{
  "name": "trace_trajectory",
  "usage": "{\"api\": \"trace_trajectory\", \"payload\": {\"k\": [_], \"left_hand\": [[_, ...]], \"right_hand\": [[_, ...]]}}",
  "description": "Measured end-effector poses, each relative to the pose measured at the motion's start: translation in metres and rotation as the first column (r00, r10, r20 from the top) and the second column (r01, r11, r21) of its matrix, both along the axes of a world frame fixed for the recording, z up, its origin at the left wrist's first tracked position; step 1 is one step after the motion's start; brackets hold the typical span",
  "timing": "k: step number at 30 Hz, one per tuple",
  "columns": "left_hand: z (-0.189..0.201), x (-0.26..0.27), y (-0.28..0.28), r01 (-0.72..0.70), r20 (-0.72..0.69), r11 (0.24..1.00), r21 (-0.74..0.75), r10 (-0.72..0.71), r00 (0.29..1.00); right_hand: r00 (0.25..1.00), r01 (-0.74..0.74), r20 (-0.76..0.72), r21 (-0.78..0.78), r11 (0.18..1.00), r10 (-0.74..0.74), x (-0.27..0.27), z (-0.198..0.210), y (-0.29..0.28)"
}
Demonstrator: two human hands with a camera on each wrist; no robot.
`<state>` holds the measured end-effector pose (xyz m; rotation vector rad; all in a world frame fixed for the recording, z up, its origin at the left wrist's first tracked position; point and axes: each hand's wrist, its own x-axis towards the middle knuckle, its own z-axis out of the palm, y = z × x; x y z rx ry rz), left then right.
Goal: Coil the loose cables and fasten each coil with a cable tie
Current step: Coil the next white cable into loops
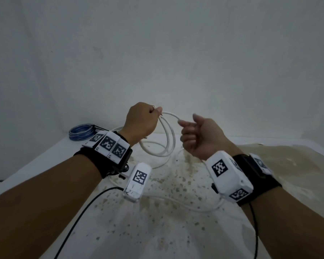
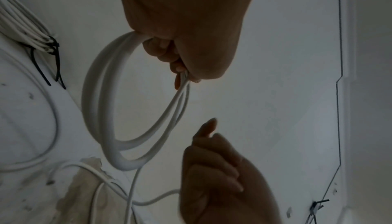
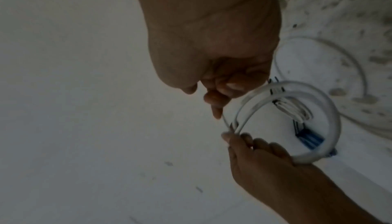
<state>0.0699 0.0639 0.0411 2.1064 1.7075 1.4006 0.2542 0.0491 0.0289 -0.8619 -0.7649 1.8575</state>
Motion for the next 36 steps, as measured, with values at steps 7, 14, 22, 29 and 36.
{"api": "trace_trajectory", "payload": {"k": [7,14,22,29,36], "left_hand": [[0.005,0.005,-0.01,0.132,-0.074,0.989,0.063,-0.127,0.989],[0.009,0.005,-0.01,0.104,0.067,0.987,0.119,-0.113,0.991],[0.009,0.017,-0.015,0.065,0.201,0.994,0.087,-0.082,0.976],[0.012,0.023,-0.016,0.172,0.485,0.984,-0.052,-0.126,0.866],[0.007,0.031,-0.012,0.148,0.754,0.974,-0.171,0.032,0.656]], "right_hand": [[0.501,-0.113,0.574,0.785,0.609,-0.647,-0.012,0.016,0.011],[0.784,-0.214,0.568,0.626,0.75,-0.251,-0.006,0.008,0.003],[0.808,-0.3,0.572,0.61,0.733,-0.145,-0.015,0.016,-0.001],[0.882,-0.062,0.393,0.643,0.764,-0.259,-0.019,0.013,0.008],[0.876,-0.04,0.391,0.644,0.764,-0.284,-0.021,0.007,0.008]]}}
